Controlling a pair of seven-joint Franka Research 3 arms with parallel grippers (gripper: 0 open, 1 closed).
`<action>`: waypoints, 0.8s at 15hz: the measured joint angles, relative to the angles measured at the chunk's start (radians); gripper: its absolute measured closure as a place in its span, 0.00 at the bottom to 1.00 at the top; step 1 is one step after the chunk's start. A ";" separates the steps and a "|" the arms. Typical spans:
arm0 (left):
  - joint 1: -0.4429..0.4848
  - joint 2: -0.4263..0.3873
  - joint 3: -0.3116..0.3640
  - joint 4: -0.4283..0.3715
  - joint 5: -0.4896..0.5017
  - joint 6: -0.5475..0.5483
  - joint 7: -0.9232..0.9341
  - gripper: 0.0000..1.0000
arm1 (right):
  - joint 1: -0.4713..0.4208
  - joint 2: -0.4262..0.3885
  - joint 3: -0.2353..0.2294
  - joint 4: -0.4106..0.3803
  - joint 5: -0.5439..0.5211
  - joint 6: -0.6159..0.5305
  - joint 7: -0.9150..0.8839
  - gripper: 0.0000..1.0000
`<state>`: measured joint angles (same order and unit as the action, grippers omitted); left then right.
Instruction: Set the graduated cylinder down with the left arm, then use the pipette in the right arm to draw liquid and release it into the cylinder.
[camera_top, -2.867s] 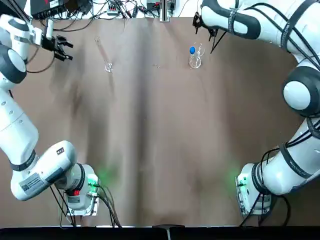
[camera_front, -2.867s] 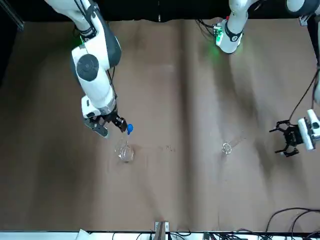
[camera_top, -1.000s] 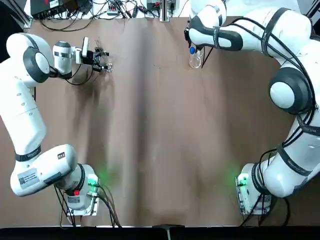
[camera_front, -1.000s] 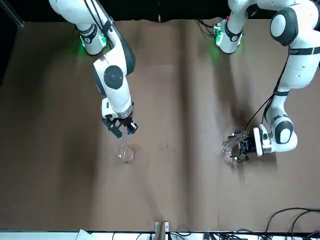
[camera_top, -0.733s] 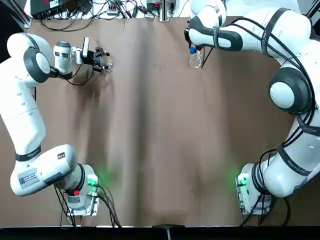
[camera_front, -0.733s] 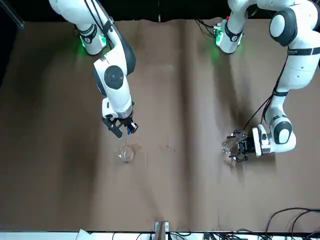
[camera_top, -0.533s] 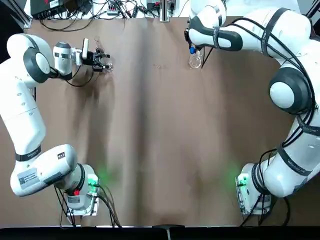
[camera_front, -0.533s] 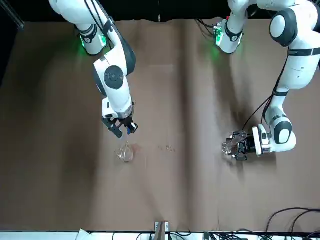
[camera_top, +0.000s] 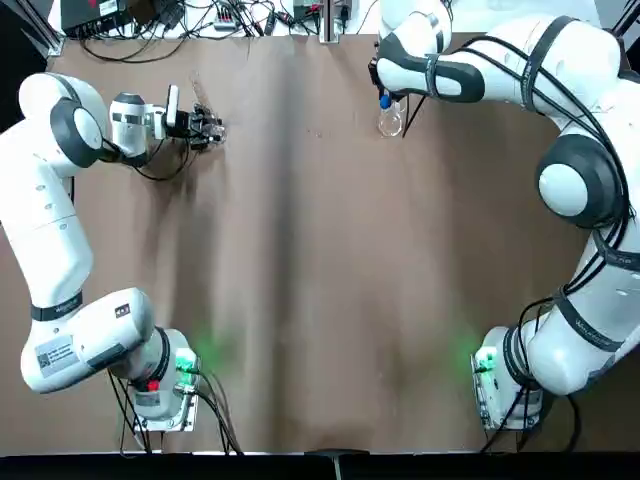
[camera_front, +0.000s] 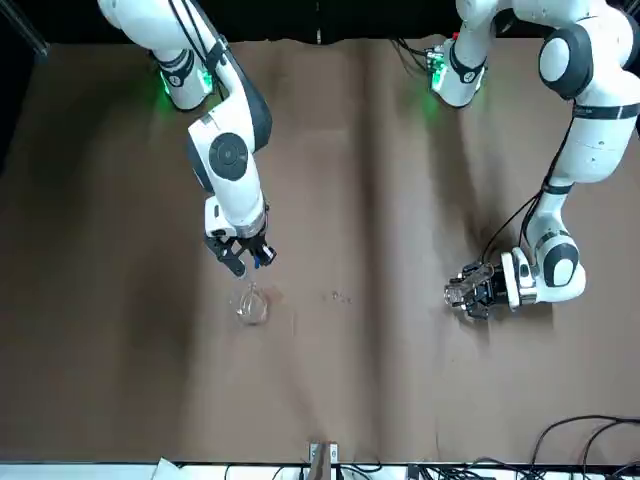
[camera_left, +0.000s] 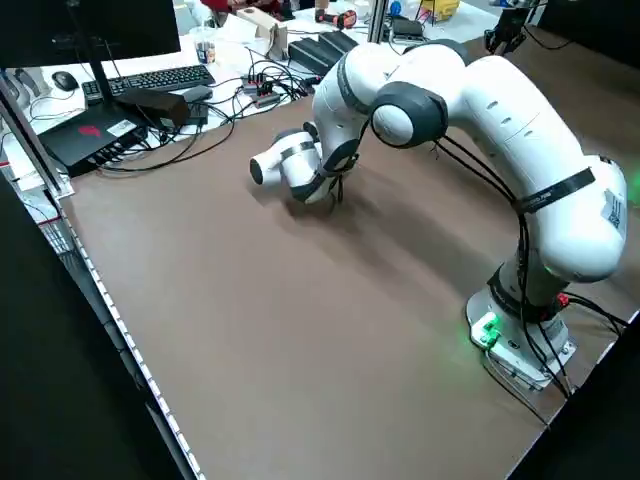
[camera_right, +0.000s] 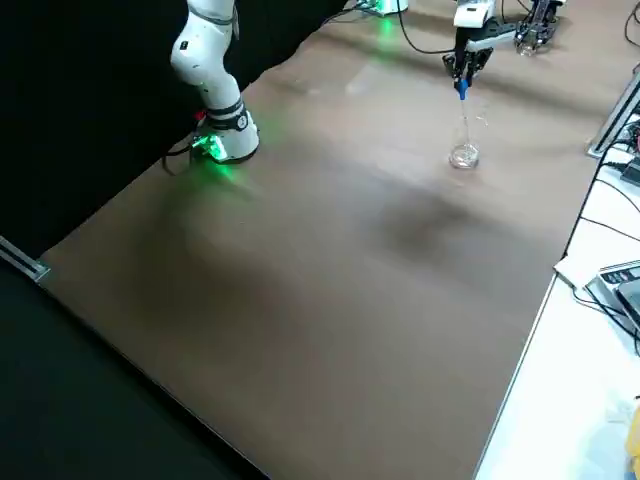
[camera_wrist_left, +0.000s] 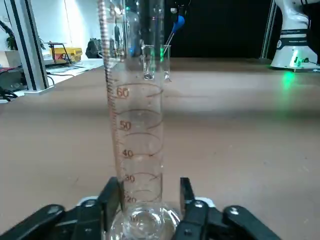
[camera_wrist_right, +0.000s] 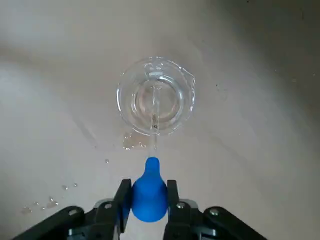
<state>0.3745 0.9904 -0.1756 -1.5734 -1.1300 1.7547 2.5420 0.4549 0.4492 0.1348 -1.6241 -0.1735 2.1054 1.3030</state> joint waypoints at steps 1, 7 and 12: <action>0.001 0.001 0.000 0.000 0.000 0.000 0.001 0.45 | 0.000 0.000 0.000 0.000 0.000 0.000 0.000 0.68; 0.006 0.000 0.000 0.002 -0.012 0.000 0.003 0.59 | 0.000 0.000 0.001 0.001 0.000 0.000 0.000 0.82; 0.008 0.000 0.000 0.002 -0.021 0.000 0.003 0.66 | 0.001 0.000 0.001 0.001 0.000 0.000 0.000 0.87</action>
<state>0.3825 0.9909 -0.1756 -1.5709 -1.1508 1.7549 2.5447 0.4555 0.4493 0.1357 -1.6233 -0.1735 2.1054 1.3031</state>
